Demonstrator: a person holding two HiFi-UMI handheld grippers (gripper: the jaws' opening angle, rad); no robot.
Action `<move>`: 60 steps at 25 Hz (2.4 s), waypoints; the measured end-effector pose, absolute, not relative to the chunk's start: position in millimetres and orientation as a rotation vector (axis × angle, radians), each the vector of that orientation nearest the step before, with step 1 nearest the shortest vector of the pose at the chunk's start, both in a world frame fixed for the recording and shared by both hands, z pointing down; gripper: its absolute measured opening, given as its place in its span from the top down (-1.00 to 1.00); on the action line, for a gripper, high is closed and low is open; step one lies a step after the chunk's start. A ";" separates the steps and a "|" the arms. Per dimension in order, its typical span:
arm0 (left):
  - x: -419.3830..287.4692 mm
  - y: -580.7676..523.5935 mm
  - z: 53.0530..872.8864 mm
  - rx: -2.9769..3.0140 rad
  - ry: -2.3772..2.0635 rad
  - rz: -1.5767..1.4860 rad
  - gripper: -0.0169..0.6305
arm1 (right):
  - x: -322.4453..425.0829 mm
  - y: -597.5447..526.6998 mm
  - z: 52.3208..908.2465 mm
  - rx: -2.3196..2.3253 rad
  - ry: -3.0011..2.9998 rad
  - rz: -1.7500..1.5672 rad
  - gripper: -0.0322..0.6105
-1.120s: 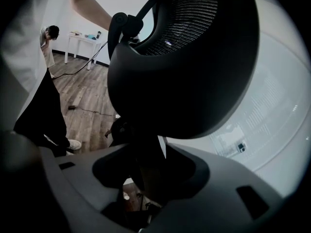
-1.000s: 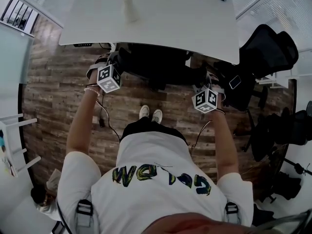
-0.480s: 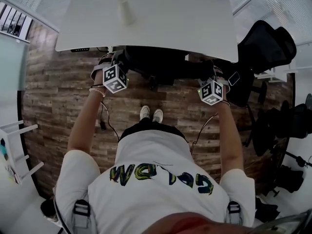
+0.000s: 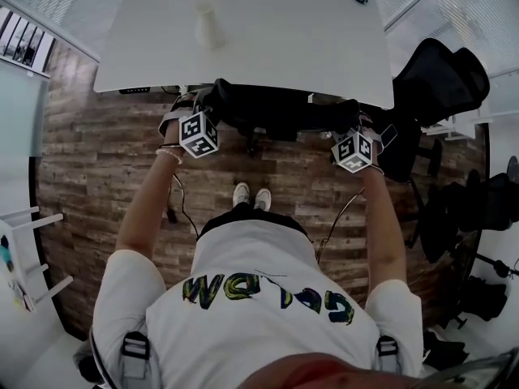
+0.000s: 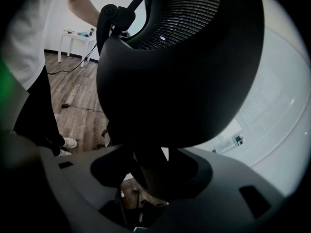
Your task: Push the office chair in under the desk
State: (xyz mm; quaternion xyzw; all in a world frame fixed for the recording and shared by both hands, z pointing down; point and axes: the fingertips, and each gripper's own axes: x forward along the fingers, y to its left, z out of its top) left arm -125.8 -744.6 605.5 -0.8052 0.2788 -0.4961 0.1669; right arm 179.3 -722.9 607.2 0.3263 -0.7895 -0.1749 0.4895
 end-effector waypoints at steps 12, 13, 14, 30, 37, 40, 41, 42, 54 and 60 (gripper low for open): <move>-129.2 -707.9 569.8 -2.488 1.071 -1.201 0.18 | 197.7 -690.7 560.6 1.140 -1.973 -0.173 0.24; -131.1 -703.7 563.2 -2.520 1.112 -1.158 0.18 | 199.5 -686.1 554.3 1.183 -1.996 -0.130 0.27; -132.7 -700.0 556.9 -2.555 1.157 -1.109 0.22 | 201.4 -682.4 550.4 1.220 -2.016 -0.094 0.29; -114.6 -658.9 460.0 -2.846 1.515 -0.366 0.51 | 175.3 -635.5 452.3 1.622 -2.343 0.139 0.55; -107.5 -642.2 401.0 -2.833 1.582 -0.109 0.69 | 138.7 -615.0 388.6 1.656 -2.490 0.080 0.59; -96.0 -635.8 384.1 -2.826 1.560 -0.082 0.70 | 123.6 -608.1 367.0 1.632 -2.538 0.041 0.60; -93.4 -633.8 379.6 -2.824 1.558 -0.072 0.70 | 118.4 -605.6 360.0 1.623 -2.554 0.029 0.60; -91.7 -631.8 375.1 -2.822 1.557 -0.060 0.70 | 113.2 -603.2 353.2 1.615 -2.568 0.017 0.60; -78.8 -614.2 336.5 -2.795 1.551 0.026 0.69 | 81.5 -588.6 320.9 1.546 -2.619 -0.073 0.64; -75.8 -608.7 334.5 -2.808 1.517 0.015 0.69 | 77.8 -585.9 318.3 1.530 -2.626 -0.083 0.64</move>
